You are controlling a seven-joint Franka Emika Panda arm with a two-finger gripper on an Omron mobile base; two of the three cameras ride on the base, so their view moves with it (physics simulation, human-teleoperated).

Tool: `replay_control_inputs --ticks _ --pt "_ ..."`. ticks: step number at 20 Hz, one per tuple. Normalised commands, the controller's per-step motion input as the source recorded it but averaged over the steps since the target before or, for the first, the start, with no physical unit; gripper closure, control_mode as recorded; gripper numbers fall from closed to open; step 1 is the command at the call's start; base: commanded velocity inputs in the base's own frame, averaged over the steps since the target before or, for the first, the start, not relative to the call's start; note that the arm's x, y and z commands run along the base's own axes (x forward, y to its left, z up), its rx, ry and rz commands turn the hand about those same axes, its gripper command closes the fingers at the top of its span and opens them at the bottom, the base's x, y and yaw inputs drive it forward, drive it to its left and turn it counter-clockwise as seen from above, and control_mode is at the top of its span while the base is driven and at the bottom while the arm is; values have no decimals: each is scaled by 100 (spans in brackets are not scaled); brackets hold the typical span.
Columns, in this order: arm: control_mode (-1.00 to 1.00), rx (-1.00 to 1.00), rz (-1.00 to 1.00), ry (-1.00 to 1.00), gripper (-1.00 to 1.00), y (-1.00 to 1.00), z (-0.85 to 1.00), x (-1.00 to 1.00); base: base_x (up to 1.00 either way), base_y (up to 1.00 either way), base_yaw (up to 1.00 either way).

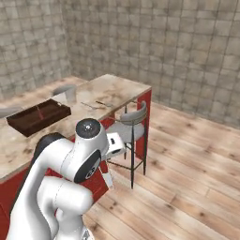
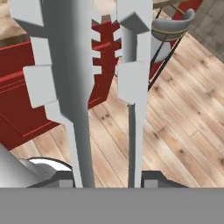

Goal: Take the tongs from the drawer on the right and place them on the dining counter next to the tray containing the hot dog.

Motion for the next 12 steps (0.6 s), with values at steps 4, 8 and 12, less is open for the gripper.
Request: replay_control_inputs --ticks 4,8,12 --pt "100 0 0 0 100 0 0 0 37 -41 61" --pt "100 0 0 0 100 0 0 0 39 -45 58" --pt "100 0 0 0 100 0 0 0 21 -51 53"
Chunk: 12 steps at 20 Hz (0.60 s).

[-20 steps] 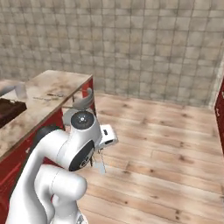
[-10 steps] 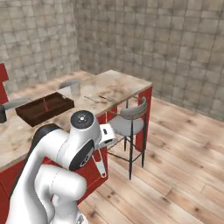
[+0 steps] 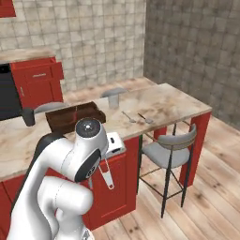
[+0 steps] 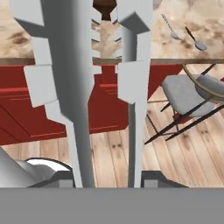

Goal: Take the tongs from the drawer on the right and place them on the dining counter next to the tray containing the hot dog.

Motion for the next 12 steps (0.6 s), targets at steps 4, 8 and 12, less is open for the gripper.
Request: replay_control_inputs --ticks 4,8,12 --pt "100 0 0 0 100 0 0 0 8 -53 50" --pt "100 0 0 0 100 0 0 0 7 -37 45" --pt "100 0 0 0 100 0 0 0 1 -17 28"
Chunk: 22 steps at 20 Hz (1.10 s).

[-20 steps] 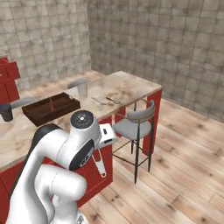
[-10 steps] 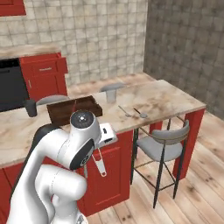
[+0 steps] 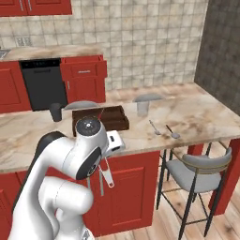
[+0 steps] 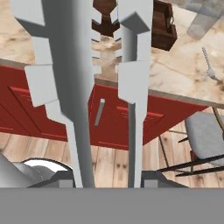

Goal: Take the tongs from the drawer on the right and place them on the dining counter next to the tray containing the hot dog.

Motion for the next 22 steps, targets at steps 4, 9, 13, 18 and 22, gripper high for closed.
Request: replay_control_inputs --ticks 4,9,13,18,22 --pt "100 0 0 0 100 0 0 0 2 0 2" --pt "100 0 0 0 100 0 0 0 52 0 18" --pt "100 0 0 0 100 0 0 0 63 0 12" --pt "100 0 0 0 100 0 0 0 51 4 14" --pt "100 0 0 0 100 0 0 0 31 1 9"
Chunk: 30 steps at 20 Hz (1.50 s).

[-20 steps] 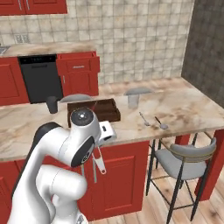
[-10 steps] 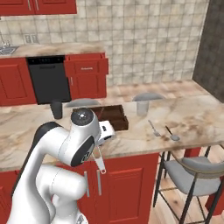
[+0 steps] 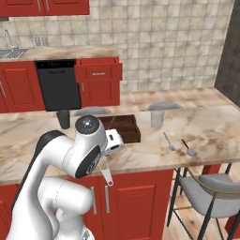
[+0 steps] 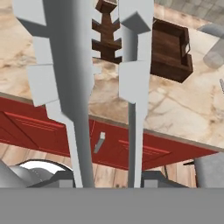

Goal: Take the tongs from the drawer on the right and place them on the dining counter next to the tray containing the hot dog.

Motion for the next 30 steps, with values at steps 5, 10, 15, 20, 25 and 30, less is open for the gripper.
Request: replay_control_inputs --ticks 5,10,15,20,25,30 --pt "-100 1 0 1 100 -9 0 4 19 -11 2" --pt "-100 7 1 2 100 -11 2 38 0 0 0" --pt "-100 19 0 0 100 58 10 28 0 0 0" --pt "-100 7 -4 0 100 100 2 31 0 0 0" --pt "-100 1 -10 0 100 99 0 33 0 0 0" --pt "-100 0 -21 16 100 72 0 31 0 0 0"
